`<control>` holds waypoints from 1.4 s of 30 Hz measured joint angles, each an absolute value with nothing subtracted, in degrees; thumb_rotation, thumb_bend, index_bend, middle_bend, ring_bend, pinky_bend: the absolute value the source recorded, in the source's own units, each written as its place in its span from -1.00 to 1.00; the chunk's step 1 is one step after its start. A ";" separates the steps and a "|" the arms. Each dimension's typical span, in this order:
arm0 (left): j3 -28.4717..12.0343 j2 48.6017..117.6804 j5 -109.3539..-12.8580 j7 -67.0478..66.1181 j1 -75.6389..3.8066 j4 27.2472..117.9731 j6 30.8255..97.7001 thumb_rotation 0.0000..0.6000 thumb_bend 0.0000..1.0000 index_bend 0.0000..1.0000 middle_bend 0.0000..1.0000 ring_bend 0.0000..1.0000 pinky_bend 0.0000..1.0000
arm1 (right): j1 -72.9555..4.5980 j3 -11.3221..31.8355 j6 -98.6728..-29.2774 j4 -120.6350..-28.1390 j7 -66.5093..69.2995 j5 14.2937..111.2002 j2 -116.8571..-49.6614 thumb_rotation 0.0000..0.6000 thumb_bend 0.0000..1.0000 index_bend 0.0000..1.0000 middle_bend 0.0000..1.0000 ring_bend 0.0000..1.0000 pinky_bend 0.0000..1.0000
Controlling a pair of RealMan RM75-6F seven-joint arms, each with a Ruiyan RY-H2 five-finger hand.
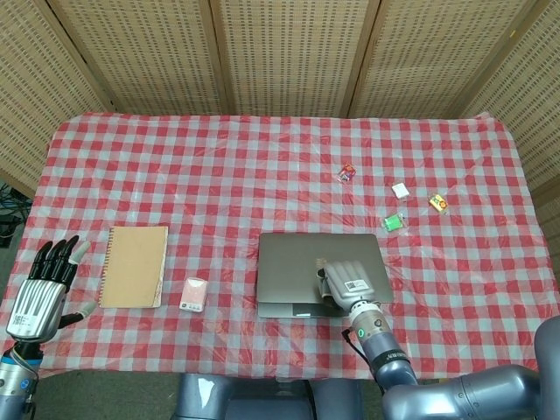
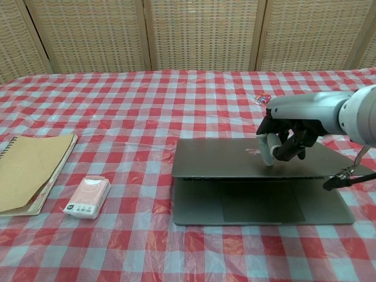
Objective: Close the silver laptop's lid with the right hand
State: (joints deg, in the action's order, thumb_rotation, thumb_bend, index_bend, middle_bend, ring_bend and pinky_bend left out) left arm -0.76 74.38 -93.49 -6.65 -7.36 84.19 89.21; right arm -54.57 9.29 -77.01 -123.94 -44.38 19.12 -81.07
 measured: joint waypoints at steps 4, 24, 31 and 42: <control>-0.71 74.40 -93.60 -6.68 -7.36 84.22 89.25 1.00 -0.76 -1.00 -1.00 -1.00 -1.00 | -54.16 8.96 -76.63 -123.67 -43.94 19.53 -81.14 1.00 1.00 0.23 0.01 -0.14 0.05; -0.54 74.62 -93.58 -7.15 -7.51 84.09 88.63 1.00 -0.76 -1.00 -1.00 -1.00 -1.00 | -52.07 7.49 -73.30 -120.10 -40.99 20.24 -82.09 1.00 1.00 0.23 0.00 -0.14 0.05; -0.44 74.75 -93.40 -7.48 -7.59 84.06 88.15 1.00 -0.76 -1.00 -1.00 -1.00 -1.00 | -51.28 7.00 -71.52 -118.27 -39.73 20.30 -82.41 1.00 1.00 0.23 0.00 -0.14 0.05; -0.41 75.00 -93.08 -7.82 -7.76 83.87 87.59 1.00 -0.76 -1.00 -1.00 -1.00 -1.00 | -50.23 6.02 -68.84 -115.42 -38.13 20.35 -83.42 1.00 1.00 0.23 0.00 -0.14 0.05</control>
